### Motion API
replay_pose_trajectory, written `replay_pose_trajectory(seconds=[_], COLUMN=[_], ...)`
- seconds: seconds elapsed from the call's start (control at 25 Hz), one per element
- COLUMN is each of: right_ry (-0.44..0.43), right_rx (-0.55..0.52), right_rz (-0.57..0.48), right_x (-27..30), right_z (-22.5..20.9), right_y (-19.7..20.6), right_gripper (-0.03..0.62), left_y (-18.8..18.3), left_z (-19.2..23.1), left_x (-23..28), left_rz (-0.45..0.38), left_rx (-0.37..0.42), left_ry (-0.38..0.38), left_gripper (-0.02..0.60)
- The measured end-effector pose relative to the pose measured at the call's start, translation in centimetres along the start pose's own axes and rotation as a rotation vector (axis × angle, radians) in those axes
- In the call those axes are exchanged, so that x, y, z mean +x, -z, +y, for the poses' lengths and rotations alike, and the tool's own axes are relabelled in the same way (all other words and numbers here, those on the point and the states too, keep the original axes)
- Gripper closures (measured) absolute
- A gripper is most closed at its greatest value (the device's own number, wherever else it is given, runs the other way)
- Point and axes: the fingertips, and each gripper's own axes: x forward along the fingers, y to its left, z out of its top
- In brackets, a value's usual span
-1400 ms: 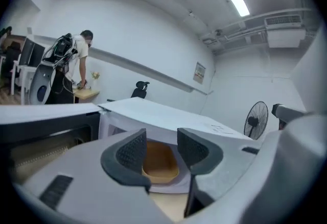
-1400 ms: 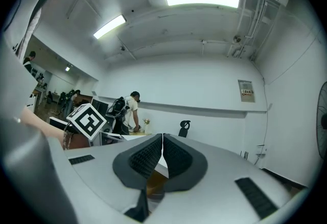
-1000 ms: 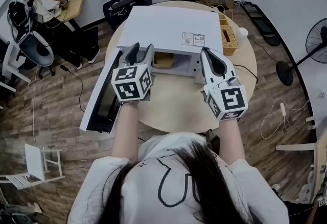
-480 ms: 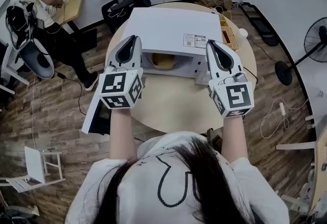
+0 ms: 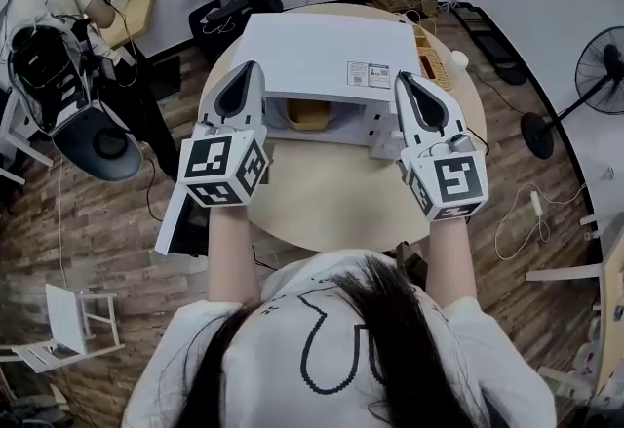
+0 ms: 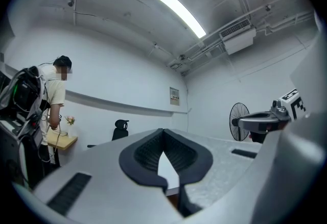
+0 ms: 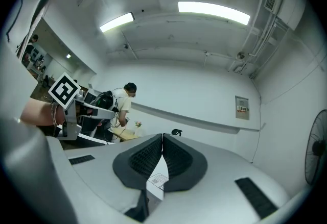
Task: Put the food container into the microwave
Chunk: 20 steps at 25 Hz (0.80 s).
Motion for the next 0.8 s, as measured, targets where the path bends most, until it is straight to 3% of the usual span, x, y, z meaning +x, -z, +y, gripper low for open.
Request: replay_pose_trajectory(seconds=[0.28, 0.8], right_ry=[0.001, 0.006], right_rx=[-0.006, 0.012], right_rz=[0.016, 0.013], right_x=[-0.6, -1.2], right_z=[0.3, 0.5], right_y=[0.2, 0.4], right_gripper=[0.565, 0.563], left_y=[-0.3, -0.5], left_z=[-0.9, -2.7], left_x=[-0.1, -0.4], left_rz=[-0.005, 0.01], left_rx=[0.015, 0.14], left_ry=[0.023, 0.056], left_gripper=[0.572, 0.572])
